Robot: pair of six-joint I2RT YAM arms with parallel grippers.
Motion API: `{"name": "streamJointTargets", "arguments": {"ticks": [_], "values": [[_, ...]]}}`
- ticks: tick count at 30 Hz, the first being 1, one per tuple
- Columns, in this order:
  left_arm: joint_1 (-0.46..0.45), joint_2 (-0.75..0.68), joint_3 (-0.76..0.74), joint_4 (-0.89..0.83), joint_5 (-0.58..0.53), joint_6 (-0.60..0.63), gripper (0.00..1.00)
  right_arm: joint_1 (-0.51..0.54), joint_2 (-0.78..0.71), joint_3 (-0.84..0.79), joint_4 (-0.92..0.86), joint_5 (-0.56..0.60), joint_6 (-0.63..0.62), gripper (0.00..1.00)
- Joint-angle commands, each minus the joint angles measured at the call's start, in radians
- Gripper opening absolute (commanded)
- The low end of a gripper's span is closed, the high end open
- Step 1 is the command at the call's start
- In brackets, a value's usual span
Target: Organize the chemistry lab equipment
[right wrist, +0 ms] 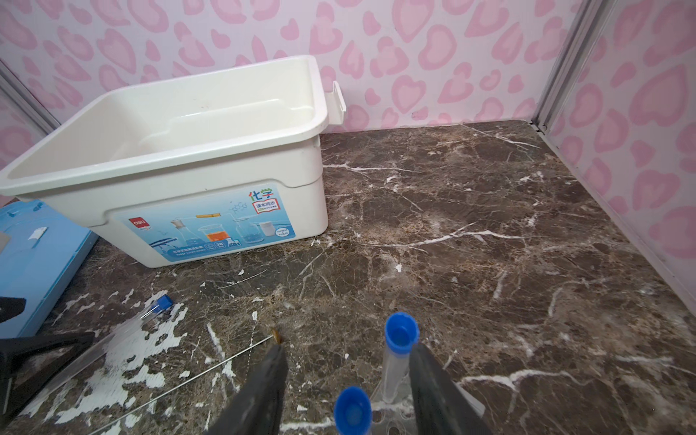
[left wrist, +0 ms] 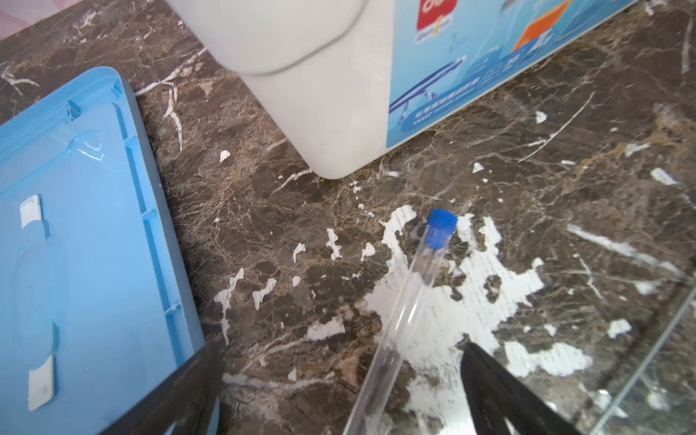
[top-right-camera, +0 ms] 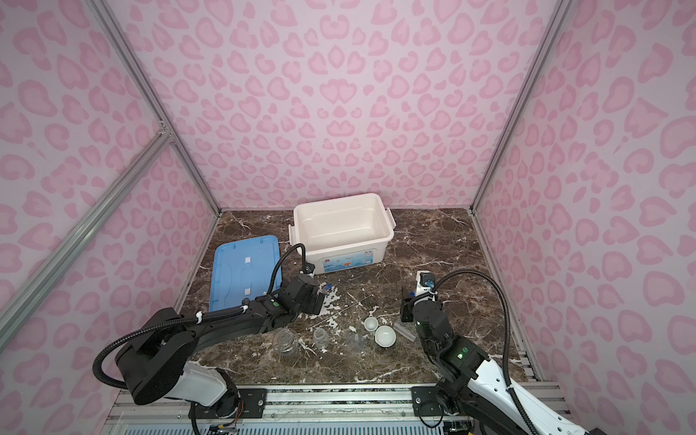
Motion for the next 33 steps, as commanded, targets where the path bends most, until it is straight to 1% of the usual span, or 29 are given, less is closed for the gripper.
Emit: {"name": "streamJointTargets", "arguments": {"ticks": [1, 7, 13, 22, 24, 28, 33], "values": [[0.013, -0.010, -0.006, -0.019, 0.033, 0.003, 0.99, -0.017, -0.012, 0.001, 0.018, -0.043, 0.011, 0.59], [0.036, -0.005, -0.014, -0.042, 0.073, 0.015, 0.95, -0.036, -0.038, 0.007, 0.027, -0.064, 0.013, 0.61], [0.051, 0.014, -0.011, -0.060, 0.125, 0.025, 0.86, -0.050, -0.026, 0.021, 0.041, -0.096, 0.014, 0.64], [0.065, 0.070, 0.011, -0.085, 0.178, 0.031, 0.76, -0.076, 0.002, 0.044, 0.057, -0.140, 0.025, 0.67], [0.065, 0.085, 0.018, -0.088, 0.184, 0.032, 0.72, -0.083, 0.004, 0.047, 0.059, -0.146, 0.027, 0.67], [0.067, 0.113, 0.034, -0.095, 0.198, 0.039, 0.58, -0.094, 0.015, 0.056, 0.063, -0.160, 0.030, 0.68], [0.068, 0.138, 0.044, -0.101, 0.218, 0.042, 0.51, -0.106, 0.038, 0.058, 0.073, -0.179, 0.034, 0.68]]}}
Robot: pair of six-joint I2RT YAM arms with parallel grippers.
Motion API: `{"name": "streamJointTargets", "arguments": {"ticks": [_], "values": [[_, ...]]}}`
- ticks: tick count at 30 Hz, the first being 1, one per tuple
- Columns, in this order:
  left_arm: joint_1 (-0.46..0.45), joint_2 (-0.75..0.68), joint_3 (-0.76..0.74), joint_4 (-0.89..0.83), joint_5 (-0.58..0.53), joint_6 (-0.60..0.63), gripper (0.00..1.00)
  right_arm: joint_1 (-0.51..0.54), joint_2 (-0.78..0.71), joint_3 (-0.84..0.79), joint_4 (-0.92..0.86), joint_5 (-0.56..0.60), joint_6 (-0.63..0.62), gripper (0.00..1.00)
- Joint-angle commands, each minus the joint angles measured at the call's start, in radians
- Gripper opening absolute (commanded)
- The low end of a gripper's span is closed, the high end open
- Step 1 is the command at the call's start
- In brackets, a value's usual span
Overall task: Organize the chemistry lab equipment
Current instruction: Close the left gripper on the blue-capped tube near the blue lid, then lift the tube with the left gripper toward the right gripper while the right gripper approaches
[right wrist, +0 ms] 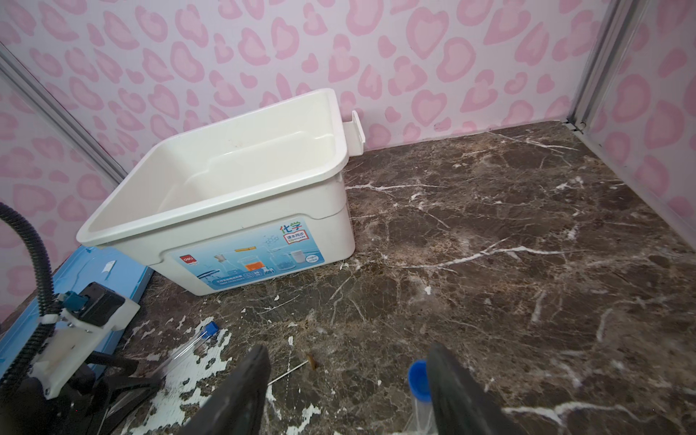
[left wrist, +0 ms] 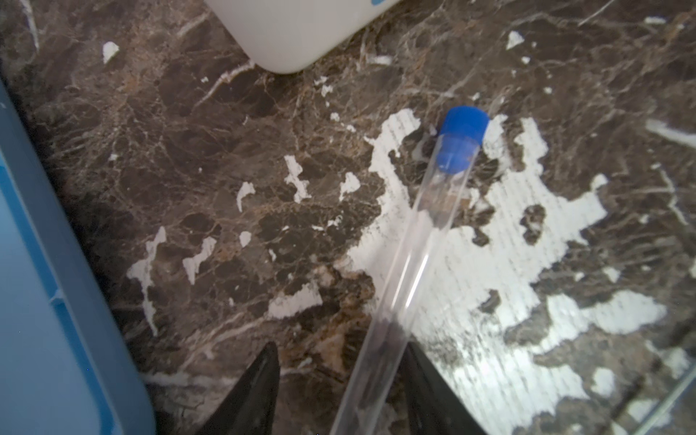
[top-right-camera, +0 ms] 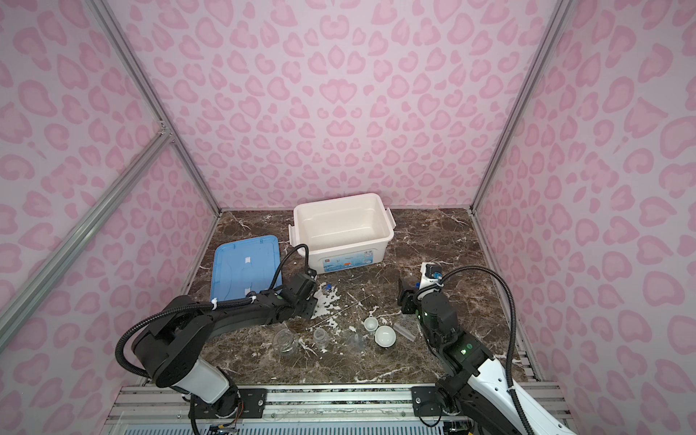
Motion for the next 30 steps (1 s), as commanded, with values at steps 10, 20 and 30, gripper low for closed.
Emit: {"name": "streamJointTargets", "arguments": {"ticks": [10, 20, 30], "values": [[0.006, 0.071, 0.038, -0.035, 0.082, 0.038, 0.32, -0.023, 0.024, 0.011, 0.036, -0.030, 0.011, 0.68], [0.006, 0.119, 0.071, -0.049, 0.099, 0.054, 0.24, -0.042, 0.005, 0.002, 0.023, -0.030, 0.021, 0.68], [0.006, 0.123, 0.085, -0.039, 0.117, 0.072, 0.18, -0.057, 0.008, 0.001, 0.027, -0.051, 0.028, 0.68]]}}
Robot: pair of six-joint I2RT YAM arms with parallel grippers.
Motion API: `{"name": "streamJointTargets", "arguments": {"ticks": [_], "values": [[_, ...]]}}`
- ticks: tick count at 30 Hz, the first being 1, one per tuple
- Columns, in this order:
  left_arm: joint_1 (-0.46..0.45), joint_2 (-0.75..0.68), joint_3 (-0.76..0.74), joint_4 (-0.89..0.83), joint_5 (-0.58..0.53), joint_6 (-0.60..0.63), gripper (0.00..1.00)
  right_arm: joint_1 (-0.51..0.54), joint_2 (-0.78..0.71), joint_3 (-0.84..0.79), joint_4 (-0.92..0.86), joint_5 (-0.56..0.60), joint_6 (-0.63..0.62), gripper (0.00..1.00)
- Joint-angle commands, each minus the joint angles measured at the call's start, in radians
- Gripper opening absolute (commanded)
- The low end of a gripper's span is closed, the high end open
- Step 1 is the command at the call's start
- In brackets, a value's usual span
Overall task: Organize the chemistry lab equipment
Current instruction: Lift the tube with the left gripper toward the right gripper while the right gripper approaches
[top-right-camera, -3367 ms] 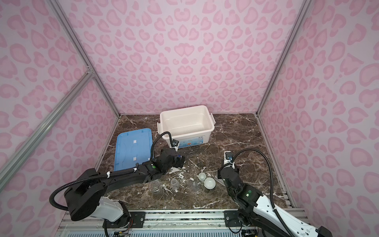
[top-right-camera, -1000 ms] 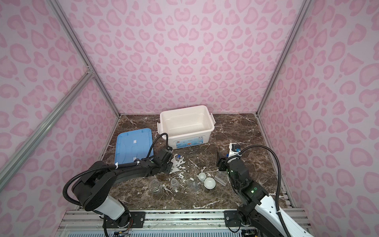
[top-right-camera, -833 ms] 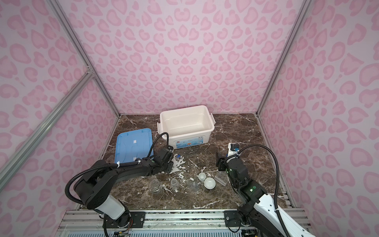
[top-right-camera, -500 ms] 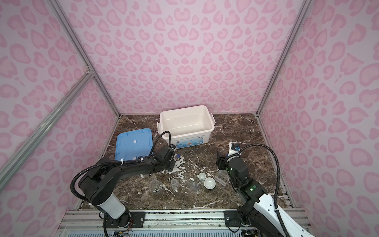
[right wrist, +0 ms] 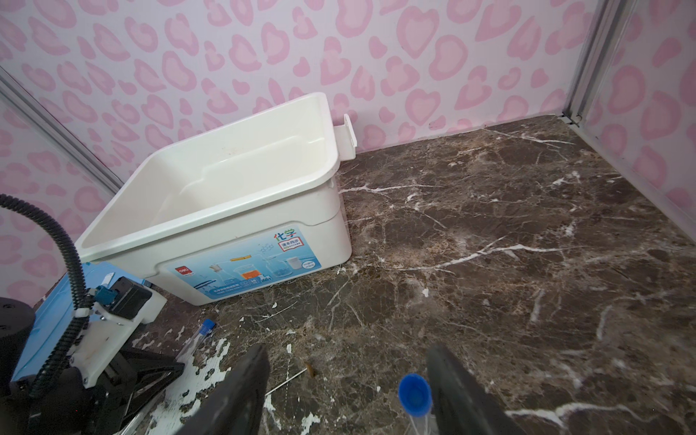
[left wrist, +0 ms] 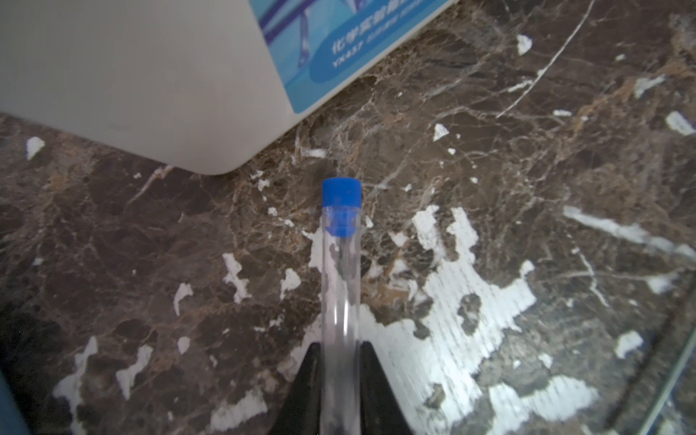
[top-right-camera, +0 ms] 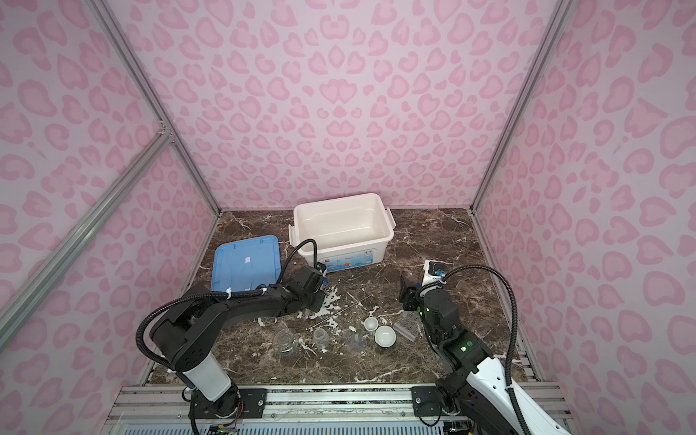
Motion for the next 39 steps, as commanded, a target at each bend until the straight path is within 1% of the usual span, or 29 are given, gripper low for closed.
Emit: {"name": "streamJointTargets", "arguments": {"ticks": [1, 10, 17, 25, 29, 33, 39], "values": [[0.000, 0.012, 0.003, -0.109, 0.037, 0.022, 0.18, 0.000, 0.001, -0.007, 0.014, -0.010, 0.011, 0.68], [-0.014, -0.048, 0.034, -0.079, 0.094, 0.046, 0.17, -0.002, -0.003, -0.006, 0.024, -0.044, 0.012, 0.68], [-0.078, -0.093, 0.086, -0.075, 0.060, 0.090, 0.17, -0.002, 0.011, 0.013, 0.027, -0.100, 0.008, 0.68], [-0.155, -0.133, 0.135, -0.009, 0.055, 0.127, 0.17, -0.002, 0.044, 0.043, 0.054, -0.207, 0.003, 0.66], [-0.187, -0.161, 0.138, 0.046, 0.067, 0.147, 0.17, -0.002, 0.077, 0.067, 0.067, -0.286, 0.009, 0.65], [-0.208, -0.190, 0.123, 0.105, 0.097, 0.156, 0.17, -0.011, 0.115, 0.074, 0.113, -0.366, 0.049, 0.64], [-0.224, -0.219, 0.103, 0.158, 0.130, 0.173, 0.17, -0.056, 0.173, 0.085, 0.160, -0.509, 0.103, 0.62]]}}
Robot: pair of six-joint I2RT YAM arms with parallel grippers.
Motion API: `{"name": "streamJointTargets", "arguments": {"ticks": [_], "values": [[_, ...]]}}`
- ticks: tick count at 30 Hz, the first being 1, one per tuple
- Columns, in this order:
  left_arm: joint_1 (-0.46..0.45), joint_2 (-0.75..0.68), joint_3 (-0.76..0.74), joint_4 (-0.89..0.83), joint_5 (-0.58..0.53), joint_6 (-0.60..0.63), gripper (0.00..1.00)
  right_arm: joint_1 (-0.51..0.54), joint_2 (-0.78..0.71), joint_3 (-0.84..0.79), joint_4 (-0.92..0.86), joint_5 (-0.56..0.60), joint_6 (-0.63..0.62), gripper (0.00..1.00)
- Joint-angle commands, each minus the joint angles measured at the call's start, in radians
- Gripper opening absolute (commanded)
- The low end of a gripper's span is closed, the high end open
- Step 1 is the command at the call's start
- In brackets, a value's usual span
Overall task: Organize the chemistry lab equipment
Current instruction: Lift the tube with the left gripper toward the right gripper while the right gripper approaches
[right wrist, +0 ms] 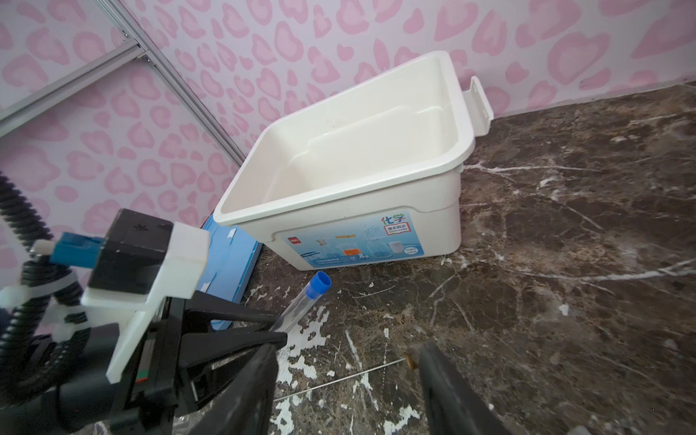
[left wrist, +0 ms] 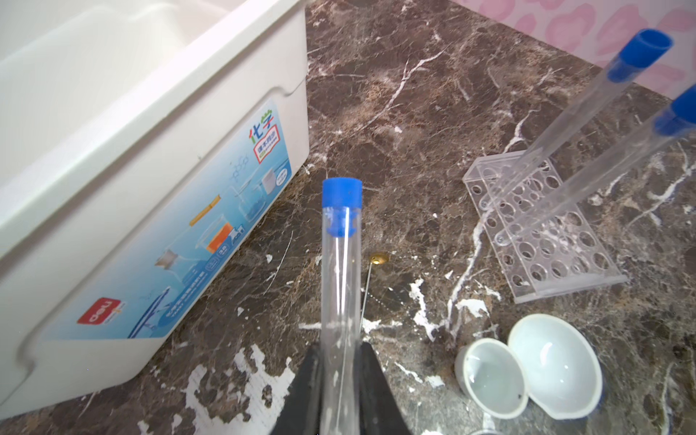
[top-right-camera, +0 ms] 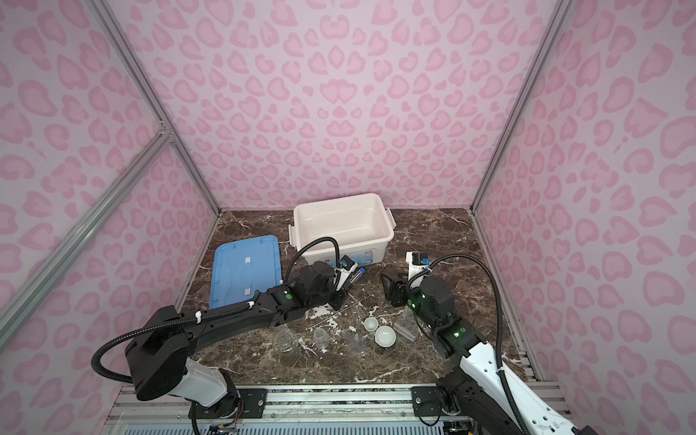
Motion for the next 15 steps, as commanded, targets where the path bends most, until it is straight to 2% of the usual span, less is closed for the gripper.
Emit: {"name": "streamJointTargets", "arguments": {"ticks": [1, 15], "values": [[-0.005, -0.021, -0.010, 0.076, 0.043, 0.027, 0.17, -0.014, 0.022, 0.012, 0.060, -0.110, 0.043, 0.61], [-0.043, -0.057, -0.039, 0.207, 0.077, 0.061, 0.17, -0.070, 0.107, 0.011, 0.147, -0.227, 0.145, 0.57]]}}
